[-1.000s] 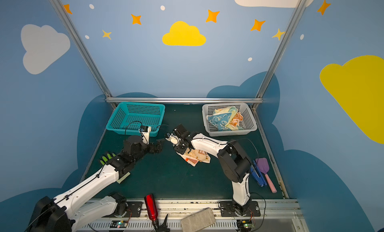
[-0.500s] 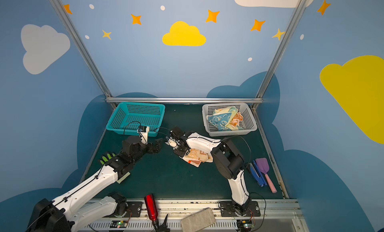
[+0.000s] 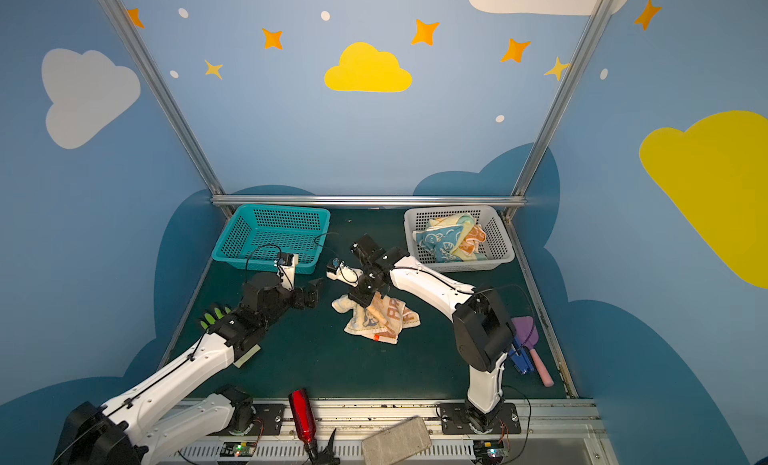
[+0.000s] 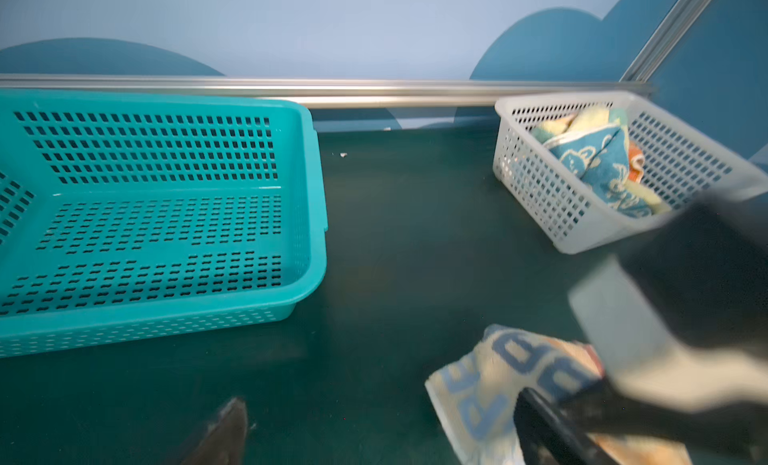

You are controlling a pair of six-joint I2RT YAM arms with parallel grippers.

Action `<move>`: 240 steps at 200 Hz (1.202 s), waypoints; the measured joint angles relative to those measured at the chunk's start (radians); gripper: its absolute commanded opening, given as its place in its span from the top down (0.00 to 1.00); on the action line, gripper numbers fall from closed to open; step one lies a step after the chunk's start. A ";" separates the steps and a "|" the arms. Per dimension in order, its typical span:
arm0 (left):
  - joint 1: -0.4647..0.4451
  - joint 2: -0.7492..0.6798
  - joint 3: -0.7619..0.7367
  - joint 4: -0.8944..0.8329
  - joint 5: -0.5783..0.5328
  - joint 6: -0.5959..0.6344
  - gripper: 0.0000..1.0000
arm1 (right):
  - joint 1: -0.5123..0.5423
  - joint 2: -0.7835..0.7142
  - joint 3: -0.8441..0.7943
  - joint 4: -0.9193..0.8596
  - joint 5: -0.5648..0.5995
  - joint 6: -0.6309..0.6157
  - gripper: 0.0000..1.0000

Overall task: Fold and stack the towels
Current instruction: 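Grasp two corners of the crumpled towel with left and right grippers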

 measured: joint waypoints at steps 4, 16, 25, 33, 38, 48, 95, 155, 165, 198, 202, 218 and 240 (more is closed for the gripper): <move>0.000 0.006 0.000 -0.005 0.004 0.003 0.00 | -0.015 0.013 0.014 -0.002 0.001 0.000 1.00; 0.000 0.025 0.007 -0.024 0.015 0.018 0.00 | -0.053 0.050 0.051 -0.003 0.006 0.003 1.00; -0.001 0.038 0.012 -0.032 0.026 0.028 0.00 | -0.079 0.078 0.077 -0.006 0.011 0.003 1.00; -0.002 0.048 0.016 -0.039 0.038 0.043 0.00 | -0.101 0.099 0.097 -0.009 0.014 0.003 1.00; -0.003 0.053 0.016 -0.042 0.048 0.052 0.00 | -0.115 0.112 0.109 -0.012 0.018 0.003 0.98; -0.009 0.065 0.018 -0.046 0.068 0.077 0.00 | -0.138 0.137 0.131 -0.018 0.023 0.004 0.96; -0.110 0.185 0.045 -0.062 0.101 0.253 0.03 | -0.211 0.210 0.207 -0.028 0.039 0.019 0.87; -0.208 0.360 0.085 -0.061 0.102 0.594 0.14 | -0.268 0.218 0.213 -0.020 0.005 0.033 0.86; -0.209 0.372 0.086 -0.057 0.102 0.653 0.14 | -0.274 0.218 0.213 -0.016 -0.002 0.034 0.86; -0.211 0.413 0.086 -0.006 0.094 0.811 0.15 | -0.278 0.218 0.213 -0.005 -0.019 0.037 0.86; -0.211 0.418 0.085 0.005 0.094 0.831 0.15 | -0.279 0.218 0.213 -0.003 -0.021 0.037 0.86; -0.211 0.434 0.077 0.064 0.096 0.896 0.17 | -0.279 0.218 0.212 0.004 -0.025 0.037 0.86; -0.211 0.465 0.055 0.164 0.090 0.966 0.20 | -0.280 0.218 0.211 0.011 -0.031 0.038 0.86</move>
